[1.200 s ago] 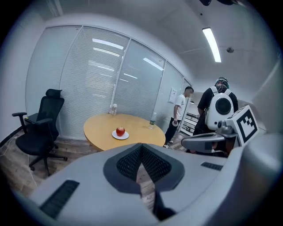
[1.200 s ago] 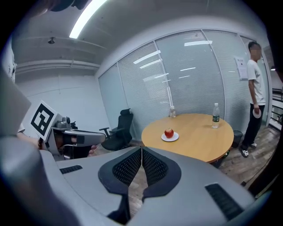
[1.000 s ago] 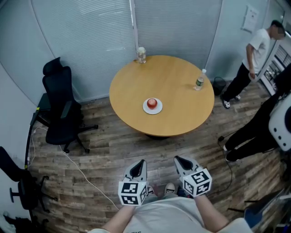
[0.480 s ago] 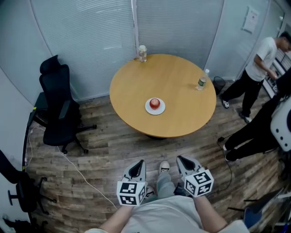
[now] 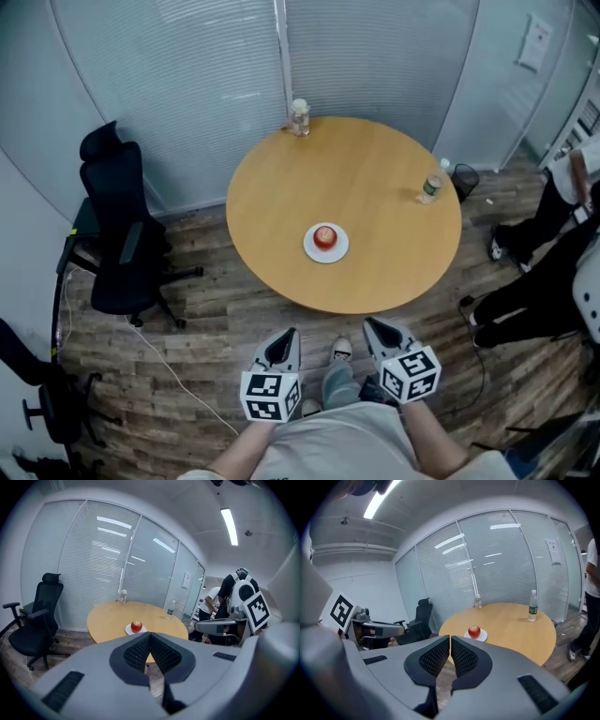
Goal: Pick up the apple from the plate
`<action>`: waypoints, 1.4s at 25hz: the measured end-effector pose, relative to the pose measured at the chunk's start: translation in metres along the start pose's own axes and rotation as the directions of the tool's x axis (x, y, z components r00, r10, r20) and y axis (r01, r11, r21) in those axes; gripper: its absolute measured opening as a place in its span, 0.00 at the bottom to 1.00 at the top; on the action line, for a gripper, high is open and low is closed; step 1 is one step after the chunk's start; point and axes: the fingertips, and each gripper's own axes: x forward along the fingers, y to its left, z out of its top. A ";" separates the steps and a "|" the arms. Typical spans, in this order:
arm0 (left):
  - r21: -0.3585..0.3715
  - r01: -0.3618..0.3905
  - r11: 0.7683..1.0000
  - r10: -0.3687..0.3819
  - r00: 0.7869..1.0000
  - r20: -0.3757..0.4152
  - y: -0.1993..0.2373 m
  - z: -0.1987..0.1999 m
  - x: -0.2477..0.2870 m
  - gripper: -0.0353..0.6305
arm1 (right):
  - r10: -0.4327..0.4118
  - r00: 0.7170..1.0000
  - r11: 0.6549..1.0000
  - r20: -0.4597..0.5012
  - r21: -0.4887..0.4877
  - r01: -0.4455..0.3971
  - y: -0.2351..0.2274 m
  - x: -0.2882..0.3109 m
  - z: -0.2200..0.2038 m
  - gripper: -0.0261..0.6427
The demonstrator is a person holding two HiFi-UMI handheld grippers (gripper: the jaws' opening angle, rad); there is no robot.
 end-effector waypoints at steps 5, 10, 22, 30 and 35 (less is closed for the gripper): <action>0.001 -0.012 1.000 0.012 1.000 0.017 0.002 0.036 0.049 0.06 | 0.024 1.000 1.000 -0.001 -0.014 -0.024 -0.041 0.034 0.034 0.09; -0.007 -0.043 0.999 0.043 0.998 0.037 0.011 0.064 0.092 0.06 | 0.050 0.999 0.999 0.003 -0.020 -0.050 -0.077 0.068 0.061 0.09; -0.023 -0.075 0.997 0.076 0.997 0.022 0.028 0.091 0.147 0.06 | 0.093 0.995 0.995 -0.040 -0.014 -0.094 -0.115 0.123 0.085 0.09; 0.009 -0.024 1.000 0.024 1.000 0.000 0.043 0.112 0.169 0.06 | 0.040 0.999 0.999 -0.029 0.020 -0.039 -0.124 0.139 0.097 0.09; 0.009 -0.009 1.000 0.009 1.000 0.007 0.050 0.118 0.177 0.06 | 0.024 0.999 0.999 -0.042 0.028 -0.023 -0.125 0.144 0.095 0.09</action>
